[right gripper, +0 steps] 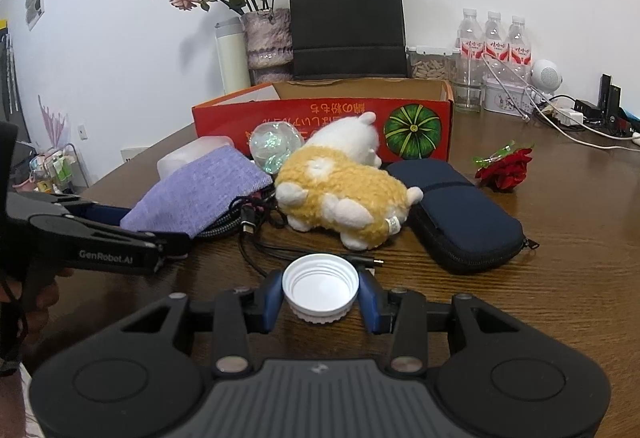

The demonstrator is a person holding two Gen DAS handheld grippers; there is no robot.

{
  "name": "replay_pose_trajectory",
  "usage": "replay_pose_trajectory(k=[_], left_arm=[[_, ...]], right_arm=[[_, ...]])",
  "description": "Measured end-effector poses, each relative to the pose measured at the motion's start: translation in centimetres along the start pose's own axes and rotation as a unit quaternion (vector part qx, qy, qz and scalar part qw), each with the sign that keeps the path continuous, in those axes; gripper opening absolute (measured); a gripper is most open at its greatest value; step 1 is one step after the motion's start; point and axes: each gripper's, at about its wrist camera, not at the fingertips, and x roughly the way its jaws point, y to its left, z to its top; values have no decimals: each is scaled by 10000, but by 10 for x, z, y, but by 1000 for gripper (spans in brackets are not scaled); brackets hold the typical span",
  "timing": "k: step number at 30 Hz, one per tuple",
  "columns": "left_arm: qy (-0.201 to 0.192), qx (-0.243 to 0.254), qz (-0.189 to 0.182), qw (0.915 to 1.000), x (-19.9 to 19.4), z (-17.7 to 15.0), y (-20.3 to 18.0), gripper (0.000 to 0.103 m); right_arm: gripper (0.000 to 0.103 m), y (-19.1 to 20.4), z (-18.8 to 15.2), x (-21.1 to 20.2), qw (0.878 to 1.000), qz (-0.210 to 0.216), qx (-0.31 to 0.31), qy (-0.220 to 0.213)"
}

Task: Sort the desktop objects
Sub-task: 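Grasp the purple cloth pouch with the left gripper while the right holds the cap, then carry pouch and cap into the cardboard box and open both grippers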

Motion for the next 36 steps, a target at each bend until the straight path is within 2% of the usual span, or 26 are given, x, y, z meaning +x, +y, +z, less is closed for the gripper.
replay_pose_trajectory(k=[2, 5, 11, 19, 26, 32, 36], left_arm=[[-19, -14, -46, 10000, -2, 0, -1, 47], [-53, -52, -77, 9999, -5, -2, -2, 29], [-280, -247, -40, 9993, -18, -3, 2, 18], [-756, -399, 110, 9963, -45, 4, 2, 13], [-1099, -408, 93, 9931, -61, 14, -2, 12], [-1461, -382, 29, 9885, -69, 36, -7, 12], [-1748, -358, 6, 9840, -69, 62, -10, 12]], right_arm=[[39, 1, 0, -1, 10000, 3, -6, 1], [39, 2, -1, -3, 10000, 7, -17, -14], [39, 4, -2, -10, 10000, -29, -29, -70], [39, 9, -1, -20, 9997, -7, -117, -214], [39, 14, 10, -25, 9989, 107, -168, -418], [39, 14, 35, -23, 9965, 126, -326, -760], [39, 12, 59, -18, 9933, 103, -515, -1026]])
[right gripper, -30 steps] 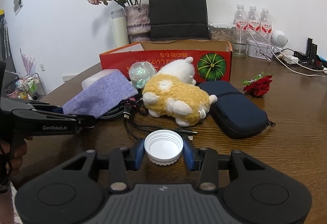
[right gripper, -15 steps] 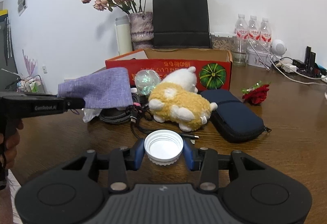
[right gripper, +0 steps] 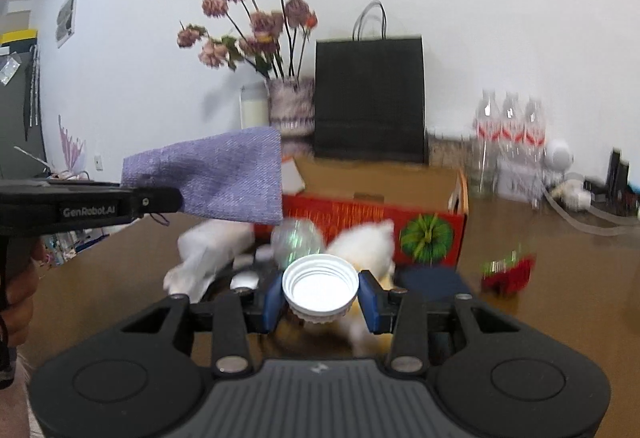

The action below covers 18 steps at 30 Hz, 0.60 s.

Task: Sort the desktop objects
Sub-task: 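Carry pouch and cap into the cardboard box and open both grippers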

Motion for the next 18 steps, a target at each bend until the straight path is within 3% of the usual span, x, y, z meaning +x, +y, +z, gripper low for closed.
replay_pose_trajectory(k=[10, 18], left_arm=[[-227, -160, -9, 9996, 67, 52, -9, 12], [270, -316, 128, 9991, 155, 64, -4, 13]], right_arm=[[39, -18, 71, 55, 9987, 63, -300, -402], [39, -41, 96, 133, 9996, -68, -200, -173]])
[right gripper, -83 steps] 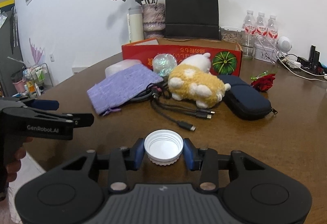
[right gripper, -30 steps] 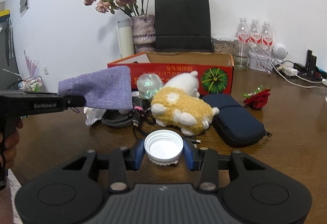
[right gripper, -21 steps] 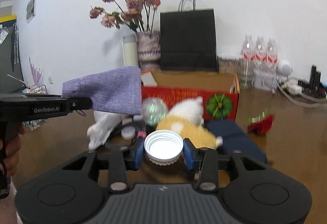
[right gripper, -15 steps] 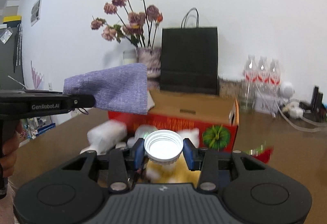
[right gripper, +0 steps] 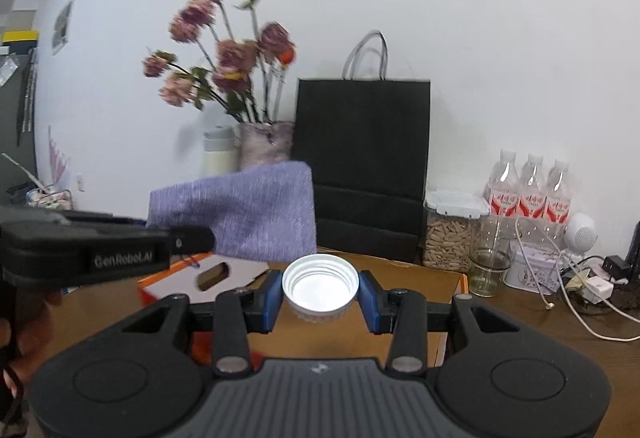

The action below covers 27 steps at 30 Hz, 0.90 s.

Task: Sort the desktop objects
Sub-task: 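Carry pouch and cap into the cardboard box and open both grippers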

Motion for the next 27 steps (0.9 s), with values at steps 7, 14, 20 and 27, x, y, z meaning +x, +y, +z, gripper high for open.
replay_pose_trajectory(k=[7, 14, 20, 27], left_arm=[[530, -75, 118, 9985, 60, -12, 8, 13], [1072, 104, 125, 9941, 96, -30, 12, 13], [1278, 138, 138, 9916, 103, -39, 12, 14], [1090, 56, 263, 9937, 96, -37, 13, 82]], right_arm=[[39, -26, -16, 62, 9982, -96, 163, 563], [39, -47, -32, 98, 9931, -21, 301, 1137], [39, -51, -40, 107, 9902, 18, 309, 1364], [67, -46, -38, 104, 9903, 106, 233, 1365]])
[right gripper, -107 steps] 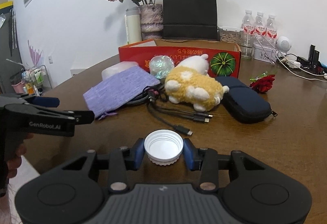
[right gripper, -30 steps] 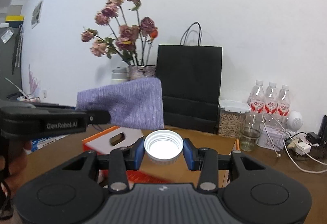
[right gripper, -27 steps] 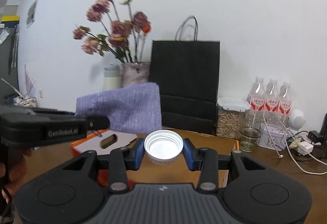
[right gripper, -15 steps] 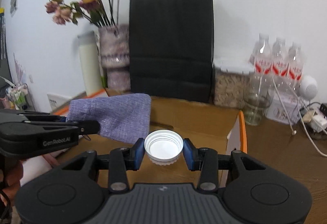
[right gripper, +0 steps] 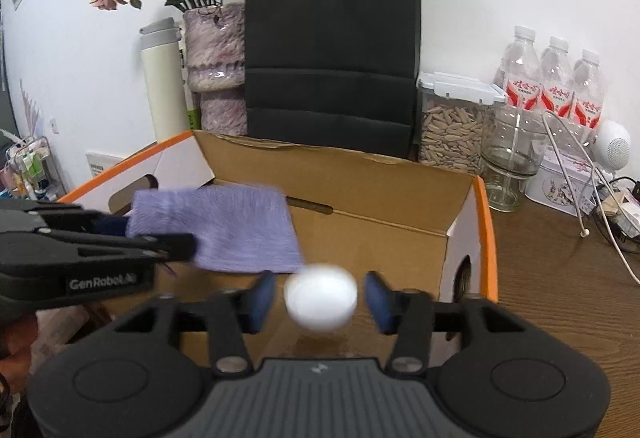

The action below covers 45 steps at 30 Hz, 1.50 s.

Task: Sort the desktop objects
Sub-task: 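Carry pouch and cap into the cardboard box and open both grippers, then grasp the white plastic box with the left gripper while the right grasps the red rose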

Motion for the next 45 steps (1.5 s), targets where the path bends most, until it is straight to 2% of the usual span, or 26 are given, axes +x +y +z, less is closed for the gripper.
replay_pose_trajectory(k=[1, 3, 4, 11, 16, 28, 36, 45], left_arm=[[-60, 16, 118, 9999, -2, 1, 1, 86], [-173, 27, 227, 9996, -6, 4, 2, 103], [-278, -15, 205, 9994, -10, 5, 4, 103], [-619, 211, 349, 9972, -24, 9, -4, 103], [-692, 373, 337, 9963, -28, 9, -12, 103], [-1131, 301, 405, 9923, -70, 7, -21, 103], [-1252, 245, 439, 9909, -106, -4, -22, 103], [-1172, 325, 836, 9890, -142, -27, -11, 103]], right_arm=[[81, 1, 1, -2, 10000, -43, -19, -11], [102, 3, 2, -4, 9997, -207, -106, -59], [103, 4, 2, -6, 9996, -235, -147, -89], [103, 5, 4, -14, 9993, -245, -230, -142], [103, 3, 4, -19, 9991, -308, -239, -191], [103, 1, 0, -55, 9976, -460, -202, -468], [103, -4, -20, -95, 9965, -600, -171, -558], [103, -30, -54, -140, 9947, -895, 36, -513]])
